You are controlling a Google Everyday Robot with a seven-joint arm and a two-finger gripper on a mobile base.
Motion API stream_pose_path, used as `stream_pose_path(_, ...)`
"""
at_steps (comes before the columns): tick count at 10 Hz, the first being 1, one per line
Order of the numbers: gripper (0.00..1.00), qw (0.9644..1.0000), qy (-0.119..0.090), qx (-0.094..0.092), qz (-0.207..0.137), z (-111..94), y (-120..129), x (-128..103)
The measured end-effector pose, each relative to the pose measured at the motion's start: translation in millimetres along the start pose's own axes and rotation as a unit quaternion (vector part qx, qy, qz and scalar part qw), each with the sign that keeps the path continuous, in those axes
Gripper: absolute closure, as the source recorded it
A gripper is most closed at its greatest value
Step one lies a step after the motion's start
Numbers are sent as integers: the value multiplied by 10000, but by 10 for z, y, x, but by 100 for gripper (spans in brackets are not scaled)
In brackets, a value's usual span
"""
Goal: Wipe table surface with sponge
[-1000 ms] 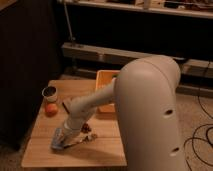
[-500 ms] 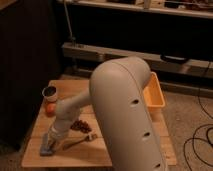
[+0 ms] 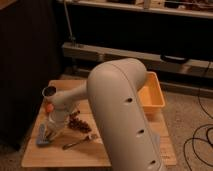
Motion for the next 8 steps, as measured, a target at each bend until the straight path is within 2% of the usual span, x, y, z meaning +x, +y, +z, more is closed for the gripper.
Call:
stream_pose_path(2,100,9998,-123,-72,144,-151,-142,-173)
stream_pose_path(3,100,9995,-183,-104,215,-210,-217,-163)
stream_pose_path(5,100,9983,-372,-197,411,-385,-457,-71)
stream_pose_path(8,100,9941,-607,-309,842,-589,-837,161)
